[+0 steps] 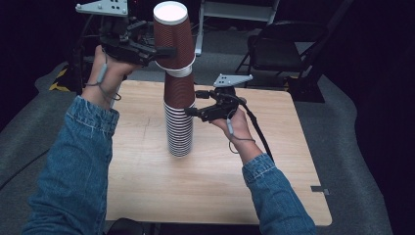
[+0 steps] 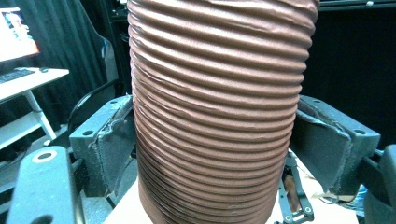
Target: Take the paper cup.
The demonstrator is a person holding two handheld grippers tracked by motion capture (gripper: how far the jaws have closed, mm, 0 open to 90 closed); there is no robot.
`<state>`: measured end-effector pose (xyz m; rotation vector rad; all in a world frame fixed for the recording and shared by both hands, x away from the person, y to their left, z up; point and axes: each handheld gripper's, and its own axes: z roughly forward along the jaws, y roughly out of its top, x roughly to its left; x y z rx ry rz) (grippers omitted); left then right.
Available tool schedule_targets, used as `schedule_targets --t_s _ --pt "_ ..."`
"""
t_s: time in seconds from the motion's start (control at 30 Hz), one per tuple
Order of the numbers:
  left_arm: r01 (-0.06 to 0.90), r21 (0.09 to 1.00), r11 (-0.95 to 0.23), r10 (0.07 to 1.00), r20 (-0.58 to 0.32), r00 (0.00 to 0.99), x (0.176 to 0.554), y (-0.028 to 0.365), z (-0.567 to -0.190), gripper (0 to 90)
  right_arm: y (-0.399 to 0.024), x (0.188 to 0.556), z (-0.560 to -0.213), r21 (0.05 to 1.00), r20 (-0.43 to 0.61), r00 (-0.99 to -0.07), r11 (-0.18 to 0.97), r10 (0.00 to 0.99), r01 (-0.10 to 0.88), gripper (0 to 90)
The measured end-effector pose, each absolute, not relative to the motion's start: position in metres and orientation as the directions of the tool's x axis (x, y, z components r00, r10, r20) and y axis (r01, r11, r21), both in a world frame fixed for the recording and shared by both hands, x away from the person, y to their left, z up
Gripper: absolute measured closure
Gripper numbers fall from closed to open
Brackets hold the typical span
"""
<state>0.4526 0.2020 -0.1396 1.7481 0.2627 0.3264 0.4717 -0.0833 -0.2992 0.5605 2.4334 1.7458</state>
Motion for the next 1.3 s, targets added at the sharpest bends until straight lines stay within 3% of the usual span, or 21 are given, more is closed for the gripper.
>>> schedule_targets --t_s 0.57,0.97,1.3 --pt "0.007 0.969 -0.249 0.308 0.072 0.949 0.433 0.202 -0.116 18.4 -0.109 0.457 -0.293 0.938 0.125 -0.925 0.262 0.360 0.229 15.6" --pt "-0.029 0.895 -0.445 0.173 0.117 0.978 0.405 0.165 -0.122 18.5 -0.173 0.428 -0.285 0.957 0.114 -0.899 0.198 0.422 0.214 15.6" --pt "-0.031 0.788 -0.615 0.007 0.045 0.999 0.396 0.120 -0.162 18.4 -0.225 0.393 -0.292 0.954 0.103 -0.868 0.198 0.485 0.224 15.6"
